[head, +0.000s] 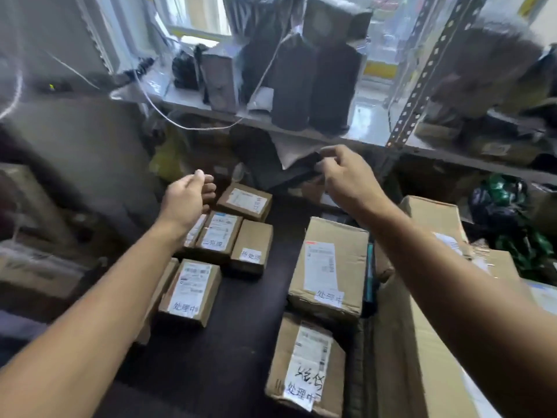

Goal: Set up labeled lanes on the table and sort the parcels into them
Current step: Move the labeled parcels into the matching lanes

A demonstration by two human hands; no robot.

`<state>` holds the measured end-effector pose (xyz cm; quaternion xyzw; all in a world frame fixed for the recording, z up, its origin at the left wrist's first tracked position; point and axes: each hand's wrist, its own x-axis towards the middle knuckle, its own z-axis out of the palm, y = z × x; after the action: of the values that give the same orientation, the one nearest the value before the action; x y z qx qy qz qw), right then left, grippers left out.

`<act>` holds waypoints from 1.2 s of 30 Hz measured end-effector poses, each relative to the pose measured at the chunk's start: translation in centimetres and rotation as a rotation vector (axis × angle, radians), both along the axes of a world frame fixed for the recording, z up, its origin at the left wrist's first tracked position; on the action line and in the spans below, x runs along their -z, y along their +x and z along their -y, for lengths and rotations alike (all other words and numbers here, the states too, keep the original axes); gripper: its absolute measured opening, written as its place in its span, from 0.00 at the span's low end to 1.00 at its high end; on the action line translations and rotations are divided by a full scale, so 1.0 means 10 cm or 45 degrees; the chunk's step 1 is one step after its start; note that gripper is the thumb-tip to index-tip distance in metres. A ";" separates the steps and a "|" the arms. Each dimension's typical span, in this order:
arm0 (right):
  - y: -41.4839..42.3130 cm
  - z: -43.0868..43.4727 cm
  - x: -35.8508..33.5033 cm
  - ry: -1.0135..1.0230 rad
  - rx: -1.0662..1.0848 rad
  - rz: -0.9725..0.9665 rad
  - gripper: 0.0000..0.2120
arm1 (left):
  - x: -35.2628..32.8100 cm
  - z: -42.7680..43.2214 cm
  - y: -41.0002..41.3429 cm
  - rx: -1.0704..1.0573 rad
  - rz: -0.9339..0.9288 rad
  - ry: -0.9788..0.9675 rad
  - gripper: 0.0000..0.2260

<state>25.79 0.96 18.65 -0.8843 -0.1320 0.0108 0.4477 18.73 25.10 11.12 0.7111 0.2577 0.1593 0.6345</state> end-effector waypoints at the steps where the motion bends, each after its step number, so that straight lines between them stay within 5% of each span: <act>1: -0.01 -0.19 0.14 -0.021 -0.033 -0.086 0.15 | 0.09 -0.11 -0.07 0.009 -0.032 -0.006 0.14; 12: -0.41 -1.22 2.05 -0.415 -0.165 -0.755 0.10 | 1.36 -1.18 -0.83 -0.144 -0.379 -0.023 0.13; 24: -0.91 -1.65 2.73 -0.500 -0.262 -0.940 0.09 | 1.80 -1.38 -1.08 -0.040 -0.489 -0.127 0.11; 27: -0.99 -1.74 2.81 -0.434 -0.203 -0.982 0.11 | 1.82 -1.26 -1.10 0.117 -0.491 -0.070 0.10; 31: -1.11 -1.94 2.97 -0.177 -0.018 -1.190 0.29 | 1.87 -0.98 -1.06 0.388 -0.632 0.020 0.12; 36: -1.36 -2.08 3.24 0.029 0.061 -1.347 0.30 | 1.93 -0.89 -0.99 0.314 -0.795 0.115 0.15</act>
<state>12.17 21.78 -13.76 -0.7558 0.1321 0.4439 0.4629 8.85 34.05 -8.17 0.7788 0.3443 -0.1326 0.5072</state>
